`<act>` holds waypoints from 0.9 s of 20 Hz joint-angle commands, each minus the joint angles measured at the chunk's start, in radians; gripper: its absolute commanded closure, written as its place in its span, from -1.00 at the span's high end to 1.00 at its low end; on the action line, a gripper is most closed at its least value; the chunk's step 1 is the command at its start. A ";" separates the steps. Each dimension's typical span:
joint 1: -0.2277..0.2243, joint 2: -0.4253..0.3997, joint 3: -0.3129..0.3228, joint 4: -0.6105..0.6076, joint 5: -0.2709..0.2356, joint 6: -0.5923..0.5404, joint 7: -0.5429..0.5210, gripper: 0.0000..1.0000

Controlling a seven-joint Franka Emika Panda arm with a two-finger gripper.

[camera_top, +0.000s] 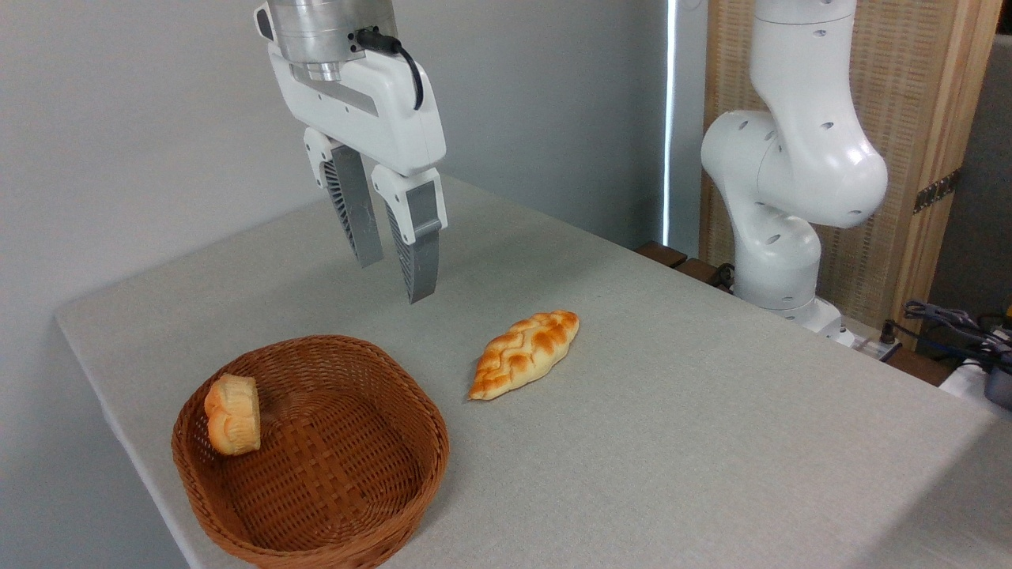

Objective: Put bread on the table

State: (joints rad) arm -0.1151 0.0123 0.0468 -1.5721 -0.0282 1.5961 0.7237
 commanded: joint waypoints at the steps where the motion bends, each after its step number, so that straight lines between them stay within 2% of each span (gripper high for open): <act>1: -0.008 0.001 0.016 0.009 -0.019 -0.004 0.013 1.00; 15: -0.006 -0.002 0.015 0.007 -0.024 -0.004 0.007 1.00; 18: -0.009 -0.002 0.002 0.000 -0.022 0.021 -0.085 1.00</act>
State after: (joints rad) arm -0.1147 0.0123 0.0469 -1.5721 -0.0354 1.5961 0.7085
